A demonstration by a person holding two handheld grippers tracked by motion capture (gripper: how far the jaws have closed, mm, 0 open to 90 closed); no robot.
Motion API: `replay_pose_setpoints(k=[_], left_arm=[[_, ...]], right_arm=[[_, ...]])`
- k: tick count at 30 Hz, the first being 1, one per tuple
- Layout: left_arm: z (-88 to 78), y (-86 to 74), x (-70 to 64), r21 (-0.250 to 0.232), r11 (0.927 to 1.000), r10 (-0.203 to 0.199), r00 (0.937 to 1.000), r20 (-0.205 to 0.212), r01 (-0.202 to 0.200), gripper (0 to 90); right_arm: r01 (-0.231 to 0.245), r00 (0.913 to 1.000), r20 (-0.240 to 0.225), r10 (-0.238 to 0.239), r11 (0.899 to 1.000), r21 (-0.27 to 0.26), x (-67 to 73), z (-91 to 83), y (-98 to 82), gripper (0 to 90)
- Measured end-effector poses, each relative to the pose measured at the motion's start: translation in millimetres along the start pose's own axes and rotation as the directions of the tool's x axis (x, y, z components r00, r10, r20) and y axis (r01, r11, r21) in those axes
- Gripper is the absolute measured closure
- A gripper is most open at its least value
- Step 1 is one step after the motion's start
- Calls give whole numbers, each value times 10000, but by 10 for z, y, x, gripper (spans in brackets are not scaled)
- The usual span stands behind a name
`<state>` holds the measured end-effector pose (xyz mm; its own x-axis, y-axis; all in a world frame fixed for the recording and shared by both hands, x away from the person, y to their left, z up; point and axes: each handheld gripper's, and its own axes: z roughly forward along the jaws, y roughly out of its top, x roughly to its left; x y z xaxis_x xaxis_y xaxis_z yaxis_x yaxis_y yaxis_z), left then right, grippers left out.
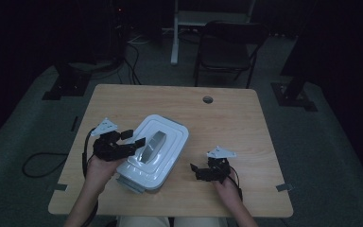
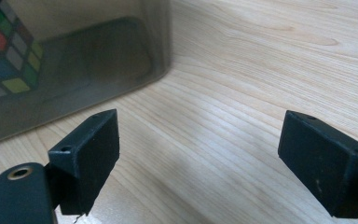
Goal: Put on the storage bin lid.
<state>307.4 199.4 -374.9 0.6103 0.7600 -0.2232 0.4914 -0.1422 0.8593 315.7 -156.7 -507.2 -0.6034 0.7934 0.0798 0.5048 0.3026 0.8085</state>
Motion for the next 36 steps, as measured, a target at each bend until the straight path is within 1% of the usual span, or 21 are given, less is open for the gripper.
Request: replay_pose_setpoints(k=[2, 4, 5, 7, 8, 9, 10, 12, 16, 17, 18, 19, 21, 24, 26, 28, 29, 32, 33, 35, 36], left_arm=[[-15, -14, 61, -92, 9997, -216, 9997, 112, 217, 344], [-27, -32, 119, -216, 9995, -243, 9996, 152, 247, 293], [-27, -32, 119, -216, 9995, -243, 9996, 152, 247, 293], [-28, -36, 159, -252, 9995, -165, 9998, 68, 167, 261], [-14, -38, 186, -187, 9998, -118, 9999, -99, 116, 261], [-3, -40, 200, -123, 9999, -104, 9998, -145, 102, 151], [8, -48, 226, -33, 10000, -58, 9997, -231, 57, 112], [15, -62, 261, -51, 10000, -44, 9988, -483, 41, 98], [-5, -98, 375, -239, 9991, -354, 9978, -560, 341, 97], [-5, -111, 404, -304, 9986, -457, 9970, -620, 439, 82], [0, -120, 432, -274, 9982, -555, 9969, -560, 540, 8], [9, -141, 474, -223, 9973, -715, 9964, -462, 705, 5], [28, -181, 516, -260, 9966, -802, 9942, -719, 785, 5], [51, -236, 578, -512, 9963, -746, 9901, -1186, 690, 6], [70, -270, 640, -594, 9959, -765, 9844, -1584, 678, 6], [100, -311, 729, -665, 9938, -997, 9791, -1770, 892, 6], [114, -335, 767, -706, 9935, -1019, 9750, -1975, 895, 6], [165, -415, 874, -802, 9934, -989, 9680, -2306, 824, 6], [186, -447, 904, -936, 9923, -1011, 9666, -2356, 810, 6], [234, -510, 964, -1144, 9904, -1016, 9690, -2251, 772, 6], [256, -529, 990, -1015, 9919, -984, 9682, -2302, 767, 6]], right_arm=[[-31, 10000, -3, 31, 10000, 6, -9, -3, -3, 125], [-41, 10000, 54, 41, 10000, 23, -25, -2, -9, 126], [-41, 10000, 54, 41, 10000, 23, -25, -2, -9, 126], [-49, 10000, 60, 49, 10000, 29, -28, -2, -11, 126], [-27, 10000, 91, 27, 10000, 49, -28, -1, -11, 126], [-17, 9999, 103, 17, 10000, 54, -30, -1, -12, 126], [-26, 10000, 94, 25, 10000, 54, -31, -2, -13, 125], [-21, 9999, 114, 21, 10000, 52, -33, -3, -14, 125], [-52, 9999, 100, 52, 10000, 80, -33, 1, -18, 125], [-52, 10000, 81, 51, 9999, 97, -33, 3, -20, 126], [-38, 10000, 78, 37, 9999, 114, -32, 5, -21, 125], [-42, 10000, 74, 41, 9999, 131, -30, 7, -22, 126], [-5, 10000, 56, 4, 9998, 181, -27, 16, -23, 126], [-8, 10000, 26, 8, 9998, 203, -21, 20, -25, 126], [31, 10000, 27, -32, 9998, 220, -17, 23, -27, 126], [30, 10000, 3, -30, 9997, 226, -17, 25, -28, 125], [22, 10000, 14, -22, 9998, 222, -18, 25, -29, 125], [-52, 10000, -13, 53, 9998, 178, -25, 18, -28, 126], [-50, 10000, 4, 50, 9999, 163, -26, 15, -27, 126], [-18, 9999, 104, 17, 10000, 26, -27, 5, -28, 126], [-20, 9999, 157, 21, 10000, -49, -28, -2, -26, 126]])
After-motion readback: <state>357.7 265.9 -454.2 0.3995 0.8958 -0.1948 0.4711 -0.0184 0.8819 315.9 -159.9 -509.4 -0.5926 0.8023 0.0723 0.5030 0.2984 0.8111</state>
